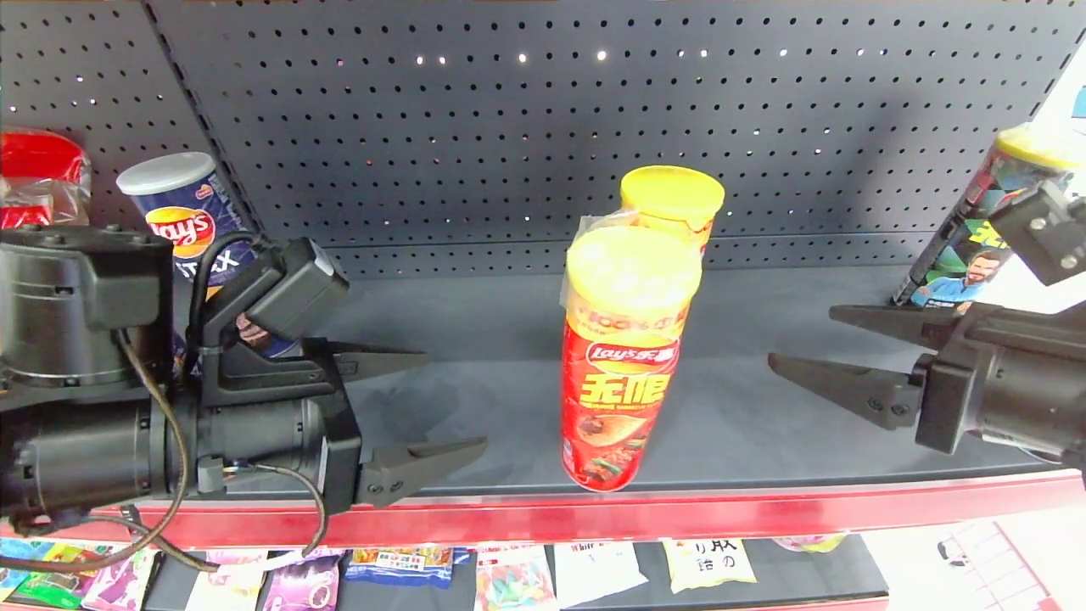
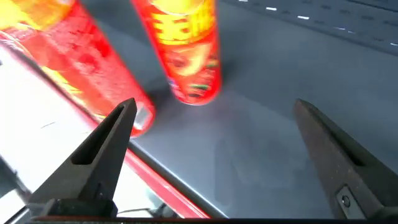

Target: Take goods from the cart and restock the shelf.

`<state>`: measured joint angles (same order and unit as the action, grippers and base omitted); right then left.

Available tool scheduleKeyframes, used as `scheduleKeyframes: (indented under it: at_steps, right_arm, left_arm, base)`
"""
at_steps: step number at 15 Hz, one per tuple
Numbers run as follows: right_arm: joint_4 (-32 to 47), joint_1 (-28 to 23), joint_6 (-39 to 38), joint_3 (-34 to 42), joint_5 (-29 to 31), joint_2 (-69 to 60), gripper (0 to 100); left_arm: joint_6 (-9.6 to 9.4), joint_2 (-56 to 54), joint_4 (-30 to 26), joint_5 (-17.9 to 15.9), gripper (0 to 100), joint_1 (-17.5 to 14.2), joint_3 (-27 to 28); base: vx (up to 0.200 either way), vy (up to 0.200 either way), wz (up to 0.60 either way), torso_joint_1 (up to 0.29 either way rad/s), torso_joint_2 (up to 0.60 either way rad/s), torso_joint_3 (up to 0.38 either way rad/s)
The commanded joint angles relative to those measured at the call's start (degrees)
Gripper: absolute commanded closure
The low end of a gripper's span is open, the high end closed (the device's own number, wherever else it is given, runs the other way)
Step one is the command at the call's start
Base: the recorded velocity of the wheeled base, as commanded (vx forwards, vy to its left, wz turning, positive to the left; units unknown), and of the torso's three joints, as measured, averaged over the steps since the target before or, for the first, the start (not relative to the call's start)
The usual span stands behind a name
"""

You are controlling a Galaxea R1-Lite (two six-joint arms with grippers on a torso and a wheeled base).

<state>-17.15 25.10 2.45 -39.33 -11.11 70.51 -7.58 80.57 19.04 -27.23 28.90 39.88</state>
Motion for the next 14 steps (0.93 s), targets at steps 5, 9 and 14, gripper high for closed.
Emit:
scheduleKeyframes:
  at_steps: [5, 9, 14]
  right_arm:
    - [0.01, 0.04, 0.1, 1.27, 1.35, -5.56, 0]
    - [0.1, 0.04, 0.1, 2.59, 1.26, -8.2, 0]
    - [0.01, -0.05, 0.1, 2.24, 1.26, -8.55, 0]
  left_arm:
    - [-0.68, 5.74, 0.12, 5.35, 0, 1.24, 0.47]
    - [-0.94, 9.17, 0.03, 11.15, 0, 5.73, 1.87]
    - [-1.03, 14.27, 0.03, 15.9, 0, 6.87, 6.36]
  base:
    - [0.0, 0.0, 0.0, 0.0, 0.0, 0.0]
    - [0.0, 0.0, 0.0, 0.0, 0.0, 0.0]
    - [0.0, 0.0, 0.0, 0.0, 0.0, 0.0]
